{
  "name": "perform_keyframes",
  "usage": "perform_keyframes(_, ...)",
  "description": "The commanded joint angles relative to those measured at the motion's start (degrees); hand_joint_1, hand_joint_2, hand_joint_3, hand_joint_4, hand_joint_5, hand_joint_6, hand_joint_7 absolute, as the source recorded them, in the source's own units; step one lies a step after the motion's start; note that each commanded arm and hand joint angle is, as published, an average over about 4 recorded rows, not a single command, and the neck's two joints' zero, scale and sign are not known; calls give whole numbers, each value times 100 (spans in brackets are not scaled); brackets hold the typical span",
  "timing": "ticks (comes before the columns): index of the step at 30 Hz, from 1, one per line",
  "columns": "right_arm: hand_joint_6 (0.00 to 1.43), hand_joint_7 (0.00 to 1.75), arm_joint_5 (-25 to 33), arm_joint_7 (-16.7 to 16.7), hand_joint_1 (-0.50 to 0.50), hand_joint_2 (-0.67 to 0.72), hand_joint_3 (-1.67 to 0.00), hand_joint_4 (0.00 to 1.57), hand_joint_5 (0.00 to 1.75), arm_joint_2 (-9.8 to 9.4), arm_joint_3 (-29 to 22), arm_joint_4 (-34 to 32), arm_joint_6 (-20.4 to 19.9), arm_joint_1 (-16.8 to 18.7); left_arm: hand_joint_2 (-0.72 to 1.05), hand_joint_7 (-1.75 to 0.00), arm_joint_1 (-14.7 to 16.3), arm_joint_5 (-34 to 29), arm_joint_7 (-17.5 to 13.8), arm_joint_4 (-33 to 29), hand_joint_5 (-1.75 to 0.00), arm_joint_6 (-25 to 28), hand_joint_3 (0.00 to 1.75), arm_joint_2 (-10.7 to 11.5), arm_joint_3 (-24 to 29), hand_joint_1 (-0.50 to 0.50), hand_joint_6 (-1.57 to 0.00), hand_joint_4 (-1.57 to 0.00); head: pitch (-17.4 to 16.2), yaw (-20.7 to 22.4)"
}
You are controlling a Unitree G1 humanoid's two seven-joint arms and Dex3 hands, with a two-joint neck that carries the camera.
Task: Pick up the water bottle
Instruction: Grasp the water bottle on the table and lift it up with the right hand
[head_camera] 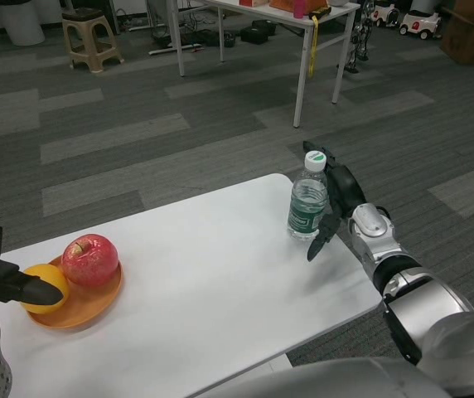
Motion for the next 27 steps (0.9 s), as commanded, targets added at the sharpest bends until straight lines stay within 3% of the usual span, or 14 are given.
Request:
perform_keyframes(1, 0, 7, 45, 26, -42, 66, 0, 0, 0, -75, 12, 51, 48, -97, -46, 0, 37, 11, -18, -23, -10, -40, 9, -16, 20, -32, 0, 0, -35, 1)
perform_keyframes(6, 0, 7, 36, 26, -42, 66, 0, 0, 0, -40, 62, 40, 42, -86, -50, 0, 37, 2, -18, 6, -10, -40, 9, -16, 20, -32, 0, 0, -48, 10)
perform_keyframes(14, 0, 12, 27, 9, -40, 52, 0, 0, 0, 6, 91, -37, 15, -47, -55, 0, 37, 2, -18, 12, -10, -40, 9, -16, 20, -32, 0, 0, -48, 19)
perform_keyframes(19, 0, 52, 27, -33, -33, 30, 0, 4, 2, 22, 67, -39, 0, -45, -53, 0, 28, 2, -18, 15, -10, -40, 9, -23, 20, -32, 0, 0, -49, 34)
perform_keyframes(21, 4, 84, 27, -44, -31, 20, 0, 24, 32, 22, 67, -37, -2, -45, -55, 0, 28, 2, -18, 15, -10, -40, 9, -25, 20, -32, 0, 0, -49, 30)
perform_keyframes(23, 15, 119, 27, -57, -27, 8, -4, 59, 87, 22, 65, -37, -4, -45, -53, 0, 28, 2, -18, 12, -10, -40, 9, -30, 20, -32, 0, 0, -66, 52)
perform_keyframes(25, 27, 138, 27, -62, -23, -3, -12, 83, 121, 22, 60, -37, -4, -45, -53, 0, 28, 2, -18, 12, -10, -40, 9, -34, 20, -32, 0, 0, -77, 66)
perform_keyframes(26, 34, 143, 27, -62, -21, -8, -18, 91, 128, 22, 56, -37, -4, -45, -53, 0, 28, 2, -18, 12, -10, -40, 9, -34, 20, -32, 0, 0, -72, 59)
perform_keyframes(27, 50, 152, 27, -62, -17, -13, -26, 106, 138, 22, 49, -37, -4, -45, -55, 0, 28, 2, -18, 15, -10, -40, 9, -34, 20, -32, 0, 0, -72, 59)
